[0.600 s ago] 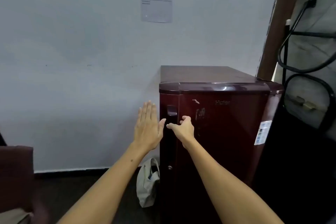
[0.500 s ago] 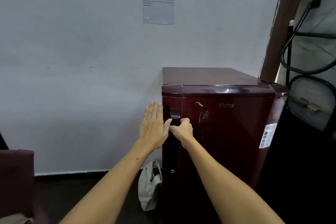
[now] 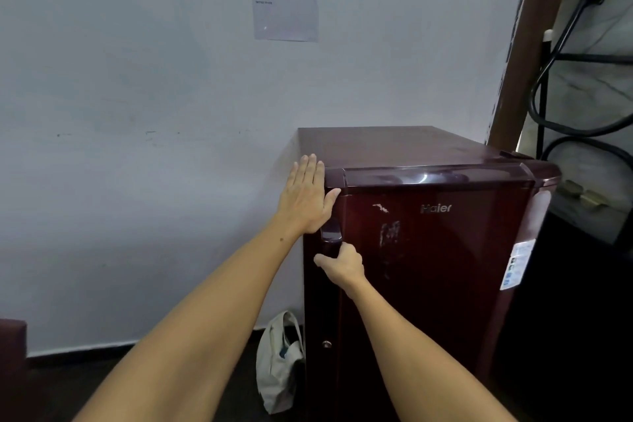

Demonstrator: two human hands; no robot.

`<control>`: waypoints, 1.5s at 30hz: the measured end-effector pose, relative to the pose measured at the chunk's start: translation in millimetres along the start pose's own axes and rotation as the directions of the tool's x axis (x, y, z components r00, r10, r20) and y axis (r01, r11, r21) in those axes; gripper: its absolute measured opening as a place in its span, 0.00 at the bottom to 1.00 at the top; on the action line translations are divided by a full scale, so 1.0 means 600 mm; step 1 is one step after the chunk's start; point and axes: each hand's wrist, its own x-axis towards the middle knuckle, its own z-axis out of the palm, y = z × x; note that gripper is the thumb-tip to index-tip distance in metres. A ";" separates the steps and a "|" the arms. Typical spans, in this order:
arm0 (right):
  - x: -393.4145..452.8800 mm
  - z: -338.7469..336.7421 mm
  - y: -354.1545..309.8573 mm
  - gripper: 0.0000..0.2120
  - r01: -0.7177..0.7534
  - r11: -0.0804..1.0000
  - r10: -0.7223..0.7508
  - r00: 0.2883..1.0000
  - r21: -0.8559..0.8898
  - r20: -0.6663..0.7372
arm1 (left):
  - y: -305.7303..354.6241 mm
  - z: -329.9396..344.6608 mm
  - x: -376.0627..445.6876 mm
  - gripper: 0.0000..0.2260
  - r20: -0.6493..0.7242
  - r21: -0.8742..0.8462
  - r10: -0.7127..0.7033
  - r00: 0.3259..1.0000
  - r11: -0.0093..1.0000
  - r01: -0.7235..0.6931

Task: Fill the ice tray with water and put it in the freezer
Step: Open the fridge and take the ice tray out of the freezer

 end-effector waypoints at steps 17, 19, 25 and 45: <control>0.000 0.018 0.024 0.15 0.064 0.997 -0.063 0.998 0.035 -0.030 | -0.004 0.060 0.007 0.28 -0.209 -0.026 0.002 0.978 1.000 -0.007; -0.001 0.019 0.024 0.16 0.070 0.997 -0.069 0.997 0.025 -0.024 | -0.001 0.061 0.006 0.28 -0.216 -0.034 -0.002 0.976 0.999 -0.005; -0.007 0.017 0.025 0.15 0.095 0.995 -0.094 0.995 0.010 -0.023 | 0.005 0.064 0.003 0.28 -0.220 -0.036 -0.033 0.975 0.999 0.026; -0.129 -0.033 0.099 0.10 0.149 0.984 -0.151 0.988 0.094 0.014 | 0.091 0.017 -0.114 0.26 -0.362 -0.127 -0.090 0.928 0.991 0.046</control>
